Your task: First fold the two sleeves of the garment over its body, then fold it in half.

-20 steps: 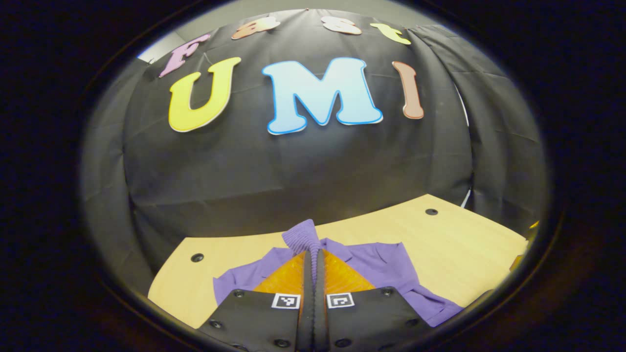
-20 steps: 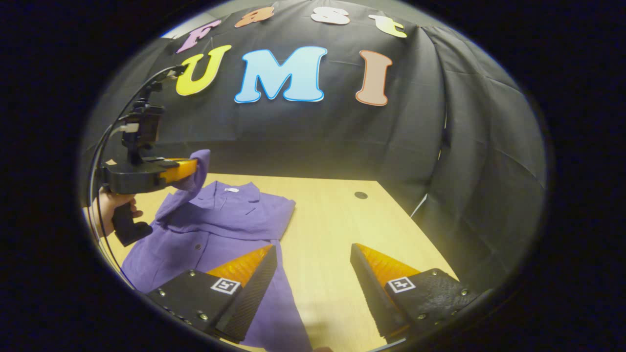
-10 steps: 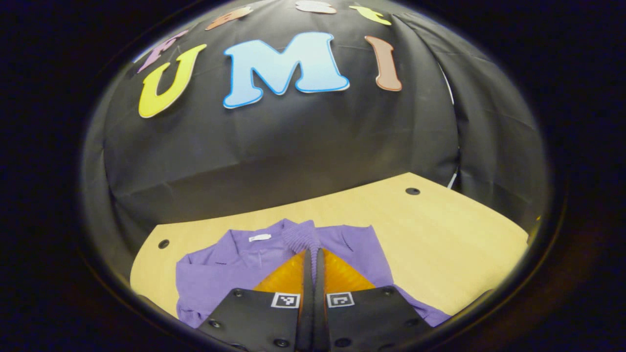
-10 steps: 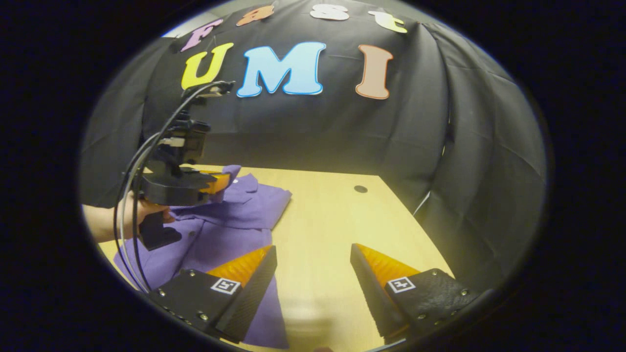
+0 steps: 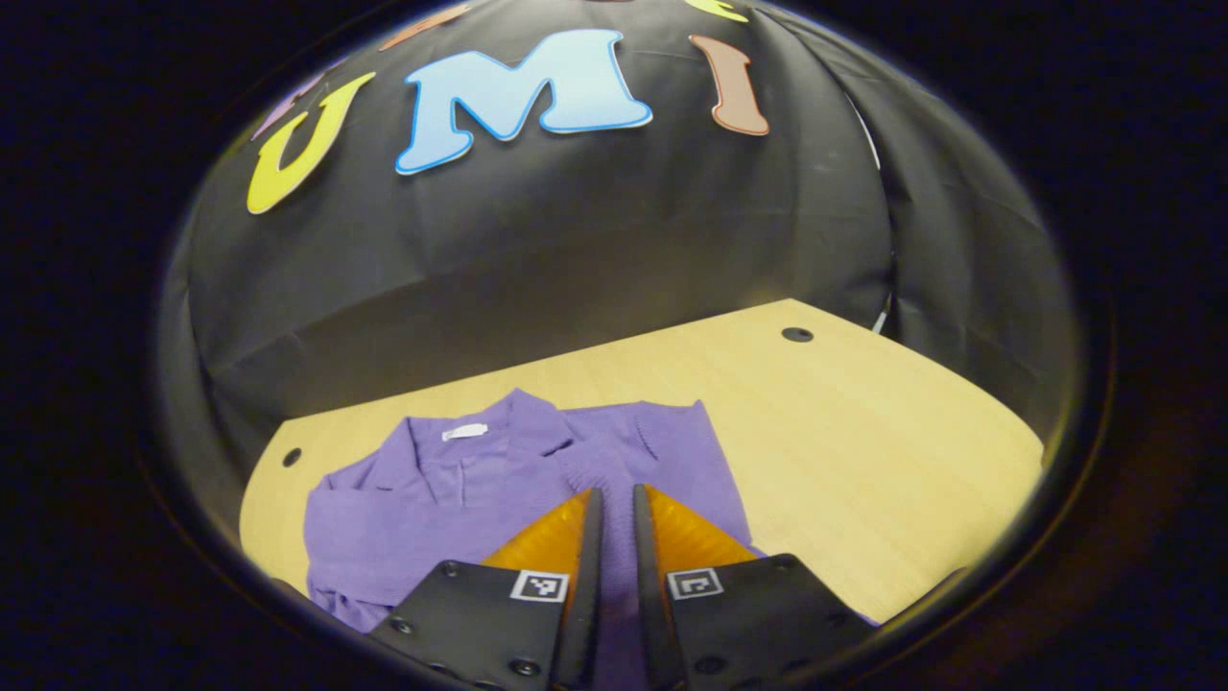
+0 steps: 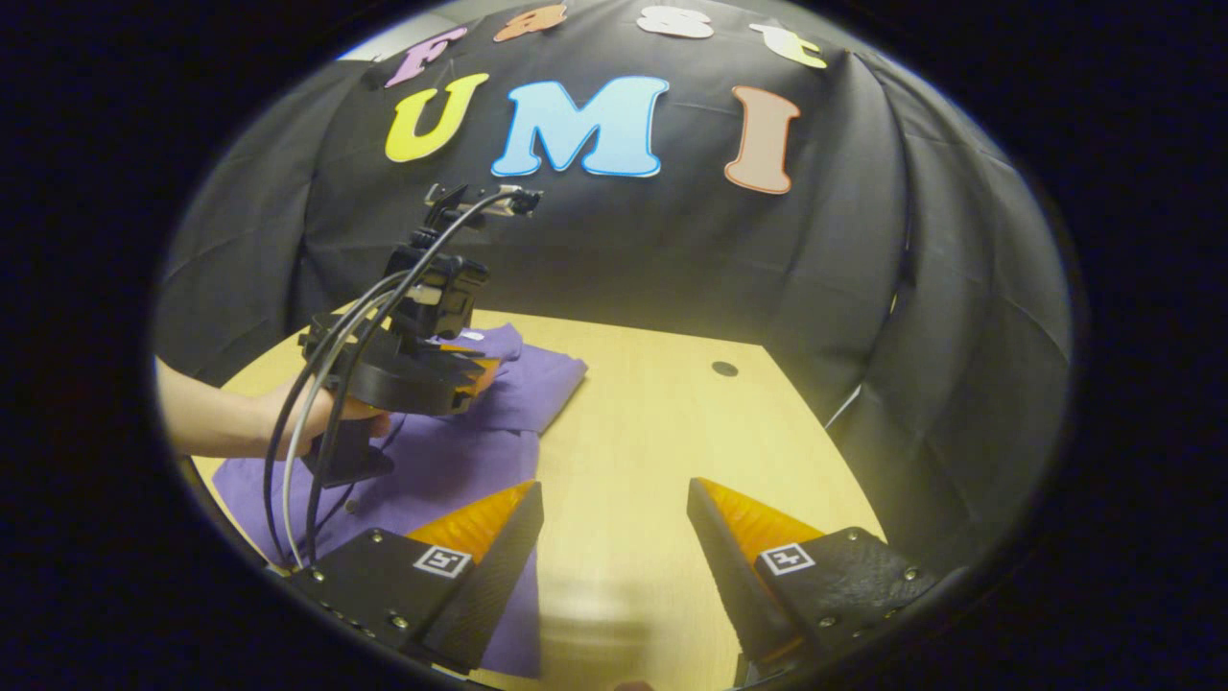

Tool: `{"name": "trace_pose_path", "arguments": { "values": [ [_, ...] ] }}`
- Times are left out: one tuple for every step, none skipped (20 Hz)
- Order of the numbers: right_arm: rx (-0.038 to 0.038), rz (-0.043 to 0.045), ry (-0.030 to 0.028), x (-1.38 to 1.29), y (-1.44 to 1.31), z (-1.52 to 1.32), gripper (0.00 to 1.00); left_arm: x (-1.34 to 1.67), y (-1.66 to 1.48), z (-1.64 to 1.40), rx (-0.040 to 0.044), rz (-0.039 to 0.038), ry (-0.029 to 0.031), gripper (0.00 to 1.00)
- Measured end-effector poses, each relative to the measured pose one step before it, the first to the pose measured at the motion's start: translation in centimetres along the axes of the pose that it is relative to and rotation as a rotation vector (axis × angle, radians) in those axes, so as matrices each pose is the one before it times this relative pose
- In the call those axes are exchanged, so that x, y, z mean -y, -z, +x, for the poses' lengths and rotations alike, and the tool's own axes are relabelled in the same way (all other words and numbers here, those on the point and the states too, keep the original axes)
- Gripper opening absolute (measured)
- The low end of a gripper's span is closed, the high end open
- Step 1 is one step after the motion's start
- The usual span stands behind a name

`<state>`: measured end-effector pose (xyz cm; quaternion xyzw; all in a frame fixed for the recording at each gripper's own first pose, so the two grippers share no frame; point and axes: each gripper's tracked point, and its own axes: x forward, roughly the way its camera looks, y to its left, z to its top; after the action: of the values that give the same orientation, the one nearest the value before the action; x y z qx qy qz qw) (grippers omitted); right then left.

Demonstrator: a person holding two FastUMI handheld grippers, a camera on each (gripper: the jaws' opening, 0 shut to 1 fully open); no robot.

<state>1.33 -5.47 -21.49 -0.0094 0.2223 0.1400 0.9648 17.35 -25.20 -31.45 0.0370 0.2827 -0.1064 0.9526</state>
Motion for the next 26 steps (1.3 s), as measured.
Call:
{"name": "trace_pose_path", "arguments": {
  "values": [
    [-0.00082, -0.00868, -0.00939, -0.301, 0.094, 0.006, 0.94, -0.050, 0.100, -0.334, -0.00051, -0.00570, -0.00072, 0.33],
    [0.00227, -0.00653, -0.00544, -0.174, -0.085, -0.001, 0.94, -0.041, -0.001, -0.399, 0.00837, -0.00647, 0.00207, 0.40],
    [-0.00108, -0.00264, 0.00148, -0.210, 0.048, 0.073, 0.94, 0.121, 0.022, -0.342, 0.00329, -0.01193, 0.00676, 0.47],
    [-0.00181, 0.00219, 0.00739, -0.090, -0.060, -0.101, 0.93, -0.296, 0.123, -0.615, 0.00155, -0.00740, -0.00456, 0.54],
    [0.00079, 0.00697, 0.01196, -0.094, 0.045, -0.289, 0.94, -0.171, -0.007, -0.757, -0.00036, -0.01223, 0.00878, 0.61],
    [0.00006, 0.00685, 0.01207, -0.133, -0.010, -0.274, 0.94, -0.177, 0.040, -0.925, 0.00524, -0.01910, 0.00838, 0.69],
    [-0.00650, 0.00659, 0.01236, -0.256, 0.176, -0.179, 0.94, -0.365, -0.094, -1.071, 0.00753, -0.01725, 0.00200, 0.81],
    [-0.00600, 0.00749, 0.00776, -0.315, 0.241, -0.258, 0.94, -0.706, -0.112, -1.270, 0.00715, -0.01152, -0.00340, 0.87],
    [-0.00824, 0.00889, 0.00469, -0.431, 0.257, -0.238, 0.94, -0.869, -0.072, -1.493, 0.00942, -0.01130, -0.00719, 0.93],
    [-0.01171, 0.01052, 0.00118, -0.470, 0.414, -0.238, 0.94, -1.039, 0.033, -1.564, 0.00949, -0.00687, -0.00478, 0.99],
    [-0.01283, 0.01185, 0.00640, -0.348, 0.616, -0.263, 0.94, -1.047, 0.193, -1.809, 0.00709, -0.00247, -0.00515, 0.97],
    [-0.00744, 0.01056, 0.00842, -0.345, 0.411, -0.241, 0.94, -1.271, 0.240, -1.709, 0.00889, 0.00351, -0.00713, 0.97],
    [-0.00911, 0.00981, 0.01015, -0.320, 0.539, -0.240, 0.94, -1.267, 0.418, -1.649, 0.00479, 0.00927, -0.00656, 0.97],
    [-0.00945, 0.01208, 0.01013, -0.323, 0.482, -0.237, 0.94, -1.433, 0.536, -1.686, 0.00310, 0.01040, -0.00903, 0.97],
    [-0.00536, 0.01409, 0.00873, -0.354, 0.558, -0.430, 0.94, -1.322, 0.605, -1.574, 0.00109, 0.01028, -0.00658, 0.99],
    [-0.00371, 0.01341, 0.01045, -0.329, 0.371, -0.285, 0.94, -1.378, 0.779, -1.608, -0.00041, 0.00607, -0.00632, 0.99],
    [-0.01342, 0.01176, 0.01393, -0.180, 0.694, -0.429, 0.94, -1.048, 1.099, -1.523, -0.01159, 0.00261, -0.00273, 0.97],
    [-0.01666, 0.01234, 0.01217, -0.207, 0.706, -0.415, 0.94, -1.150, 1.181, -1.465, -0.01529, 0.00029, -0.00385, 0.97],
    [-0.00730, 0.01233, 0.00808, -0.365, 0.612, -0.360, 0.94, -1.055, 1.185, -1.397, -0.00857, 0.00111, -0.00119, 0.99],
    [-0.00891, 0.01096, 0.00870, -0.196, 0.611, -0.334, 0.94, -1.074, 1.044, -1.430, -0.00068, 0.00072, -0.00447, 0.97],
    [-0.01415, 0.00645, 0.00885, -0.174, 0.752, -0.296, 0.94, -0.935, 1.179, -1.383, -0.00786, -0.00040, -0.00098, 0.99],
    [-0.00923, 0.00521, 0.01168, 0.056, 0.533, -0.292, 0.94, -0.975, 1.290, -1.316, -0.01350, -0.00194, -0.00374, 0.97],
    [-0.00985, 0.00803, 0.00410, -0.087, 0.590, -0.282, 0.94, -0.968, 1.355, -1.187, -0.01513, -0.00288, -0.01021, 0.99],
    [-0.01272, 0.01337, -0.00346, -0.275, 0.558, -0.244, 0.94, -1.123, 1.369, -1.145, -0.01499, -0.00097, -0.01402, 0.99],
    [-0.01392, 0.01377, -0.00765, -0.253, 0.474, -0.068, 0.94, -1.070, 1.228, -1.088, -0.01200, 0.00205, -0.01632, 0.99],
    [-0.01508, 0.01302, -0.00391, -0.053, 0.666, -0.089, 0.94, -1.047, 1.209, -0.951, -0.01007, 0.00511, -0.01411, 0.99]
  ]
}}
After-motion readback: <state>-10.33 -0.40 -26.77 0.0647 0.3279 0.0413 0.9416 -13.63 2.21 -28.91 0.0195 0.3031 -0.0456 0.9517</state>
